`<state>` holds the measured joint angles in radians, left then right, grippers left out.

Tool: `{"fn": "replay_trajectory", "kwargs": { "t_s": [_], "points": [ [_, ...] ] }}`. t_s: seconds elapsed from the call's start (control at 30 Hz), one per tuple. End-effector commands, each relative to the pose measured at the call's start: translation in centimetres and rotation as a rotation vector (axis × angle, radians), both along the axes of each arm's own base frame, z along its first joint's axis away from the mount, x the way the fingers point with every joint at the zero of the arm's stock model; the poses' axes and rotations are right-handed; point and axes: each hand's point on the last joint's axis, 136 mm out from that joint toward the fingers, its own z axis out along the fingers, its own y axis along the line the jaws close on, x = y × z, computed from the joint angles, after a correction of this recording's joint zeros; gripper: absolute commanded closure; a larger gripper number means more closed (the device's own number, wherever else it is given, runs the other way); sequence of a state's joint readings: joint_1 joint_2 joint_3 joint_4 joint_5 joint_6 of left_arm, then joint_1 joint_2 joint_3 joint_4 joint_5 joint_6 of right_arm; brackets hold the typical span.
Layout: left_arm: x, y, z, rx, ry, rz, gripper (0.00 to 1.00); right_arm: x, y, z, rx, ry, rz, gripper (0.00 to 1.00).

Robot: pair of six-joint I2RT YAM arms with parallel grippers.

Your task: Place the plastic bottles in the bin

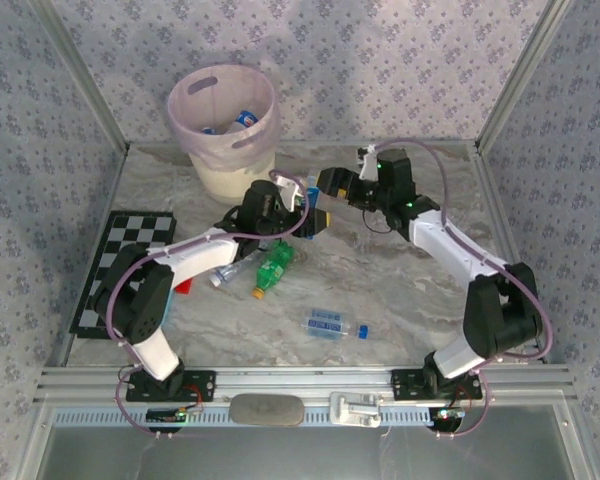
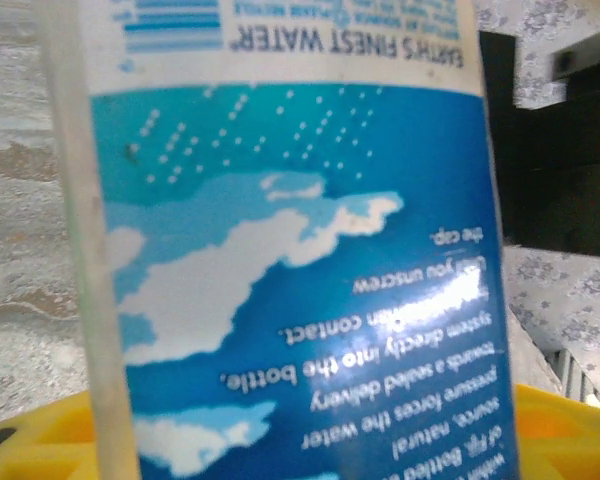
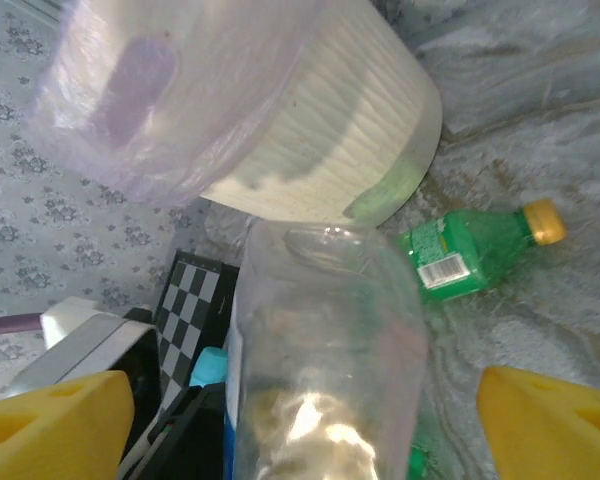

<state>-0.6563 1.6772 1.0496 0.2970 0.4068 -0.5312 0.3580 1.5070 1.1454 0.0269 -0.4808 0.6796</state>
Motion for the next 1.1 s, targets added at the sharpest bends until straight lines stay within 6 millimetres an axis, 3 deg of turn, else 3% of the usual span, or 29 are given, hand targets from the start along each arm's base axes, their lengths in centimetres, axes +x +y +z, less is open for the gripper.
{"fn": "replay_trajectory", "kwargs": {
  "t_s": [0.0, 0.17, 0.4, 0.63, 0.83, 0.97, 1.07],
  "points": [
    [0.0, 1.3, 1.2, 0.022, -0.041, 0.044, 0.49, -0.5, -2.2, 0.9, -0.051, -0.036, -0.06, 0.04],
    [0.1, 2.6, 2.9, 0.064, -0.099, 0.068, 0.49, -1.1, -3.6, -0.3, -0.129, -0.045, -0.087, 0.0],
    [2.3, 5.9, 9.2, 0.179, -0.264, 0.106, 0.49, -1.6, -3.9, -3.1, -0.205, -0.018, -0.096, 0.0],
    [6.4, 11.5, 16.8, 0.354, -0.449, 0.234, 0.5, -2.4, -3.3, -4.6, -0.281, -0.017, -0.072, 0.0],
    [9.7, 16.8, 22.0, 0.494, -0.581, 0.355, 0.5, -2.5, -3.0, -5.2, -0.316, -0.021, -0.061, 0.0],
    [11.8, 20.1, 23.7, 0.518, -0.608, 0.427, 0.5, -2.5, -3.0, -5.3, -0.33, -0.021, -0.058, 0.0],
    [13.4, 21.8, 23.7, 0.533, -0.581, 0.447, 0.5, -2.6, -3.0, -5.3, -0.335, -0.024, -0.057, 0.0]
  ]
}}
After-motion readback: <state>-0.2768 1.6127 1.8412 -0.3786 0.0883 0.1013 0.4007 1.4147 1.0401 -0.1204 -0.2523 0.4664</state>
